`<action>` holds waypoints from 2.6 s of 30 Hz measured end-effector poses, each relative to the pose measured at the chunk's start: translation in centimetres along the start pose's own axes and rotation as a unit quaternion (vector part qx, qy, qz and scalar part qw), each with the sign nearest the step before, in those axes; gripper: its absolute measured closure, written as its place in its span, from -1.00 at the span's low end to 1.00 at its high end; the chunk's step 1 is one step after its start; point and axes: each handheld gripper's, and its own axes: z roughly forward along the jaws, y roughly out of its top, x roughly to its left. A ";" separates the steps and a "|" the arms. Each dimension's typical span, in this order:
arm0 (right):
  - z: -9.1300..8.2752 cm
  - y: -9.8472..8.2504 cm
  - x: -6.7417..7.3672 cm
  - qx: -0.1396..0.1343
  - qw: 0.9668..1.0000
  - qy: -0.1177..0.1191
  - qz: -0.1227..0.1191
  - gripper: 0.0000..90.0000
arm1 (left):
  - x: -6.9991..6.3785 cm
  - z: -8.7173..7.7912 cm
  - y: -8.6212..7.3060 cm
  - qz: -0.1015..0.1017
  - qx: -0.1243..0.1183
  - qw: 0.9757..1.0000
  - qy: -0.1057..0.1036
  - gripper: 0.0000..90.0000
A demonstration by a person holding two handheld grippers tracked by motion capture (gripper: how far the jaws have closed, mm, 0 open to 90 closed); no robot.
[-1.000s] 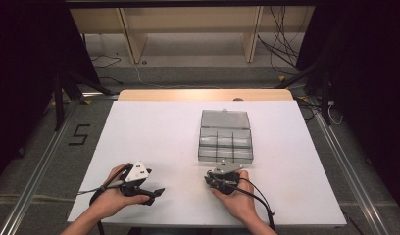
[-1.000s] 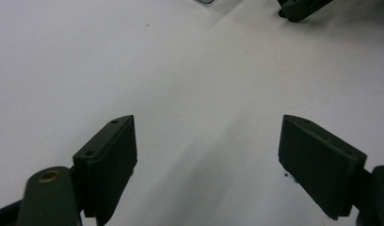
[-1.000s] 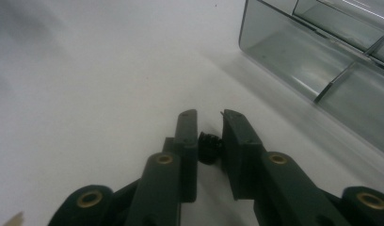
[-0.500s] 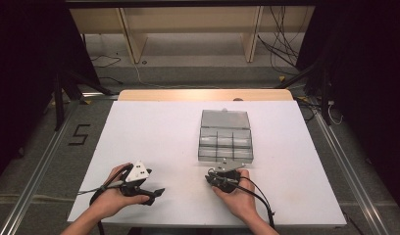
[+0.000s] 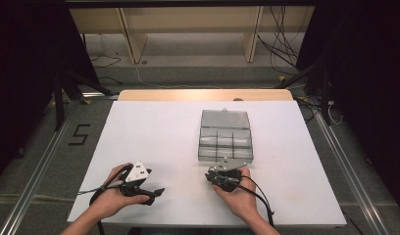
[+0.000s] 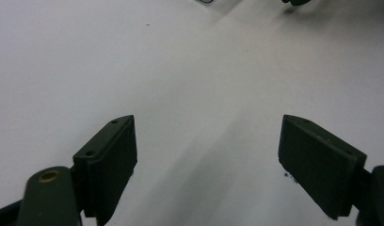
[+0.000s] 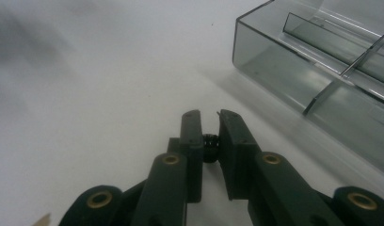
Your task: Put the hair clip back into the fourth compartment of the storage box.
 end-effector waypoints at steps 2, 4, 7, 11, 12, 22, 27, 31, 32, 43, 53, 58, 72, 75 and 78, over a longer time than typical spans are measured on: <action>-0.1 0.1 -0.1 -0.003 1.000 -0.002 0.000 0.79 | 0.0 0.0 0.0 0.000 0.001 1.000 0.001 -0.56; -0.2 0.2 -0.1 -0.005 1.000 -0.003 0.000 0.79 | 0.0 0.0 0.0 0.000 0.001 1.000 0.001 -0.56; -0.3 0.3 -0.2 -0.006 1.000 -0.004 0.000 0.79 | 0.0 0.0 0.0 0.000 0.000 1.000 0.001 -0.56; -0.4 0.3 -0.2 -0.010 1.000 -0.006 -0.001 0.79 | 0.0 0.0 0.0 0.001 0.001 1.000 0.001 -0.56; -0.4 0.4 -0.2 -0.010 1.000 -0.007 -0.001 0.79 | 0.0 0.0 0.0 0.001 0.000 1.000 0.001 -0.56; -0.8 0.8 -0.5 -0.019 1.000 -0.012 0.002 0.79 | 0.0 0.0 0.0 0.002 0.001 1.000 0.001 -0.56; -0.9 0.9 -0.6 -0.022 1.000 -0.014 0.001 0.79 | 0.0 0.0 0.0 0.001 0.000 1.000 0.001 -0.56; -0.9 1.1 -0.7 -0.025 1.000 -0.015 0.000 0.79 | 0.0 0.0 0.0 0.001 0.000 1.000 0.001 -0.56; -1.0 1.1 -0.7 -0.025 1.000 -0.015 0.001 0.79 | 0.0 0.0 0.0 0.001 0.000 1.000 0.001 -0.56; -1.2 1.5 -1.0 -0.031 0.999 -0.017 0.005 0.80 | 0.0 0.0 0.0 0.001 0.000 1.000 0.000 -0.56; -1.4 2.1 -1.2 -0.037 0.999 -0.021 0.005 0.79 | 0.0 0.0 0.0 0.001 -0.001 1.000 0.000 -0.56; -1.4 2.3 -1.4 -0.039 0.999 -0.024 0.006 0.80 | 0.0 0.0 0.0 0.001 -0.001 1.000 0.000 -0.56; -1.4 2.9 -1.7 -0.049 0.998 -0.028 0.008 0.79 | 0.0 0.0 0.0 0.001 0.000 1.000 0.001 -0.56; -1.4 3.0 -1.8 -0.050 0.998 -0.030 0.007 0.80 | 0.0 -0.1 0.0 0.002 -0.001 1.000 0.001 -0.56; -1.4 3.1 -1.9 -0.051 0.998 -0.031 0.009 0.80 | 0.0 -0.1 0.0 0.002 -0.001 1.000 0.000 -0.56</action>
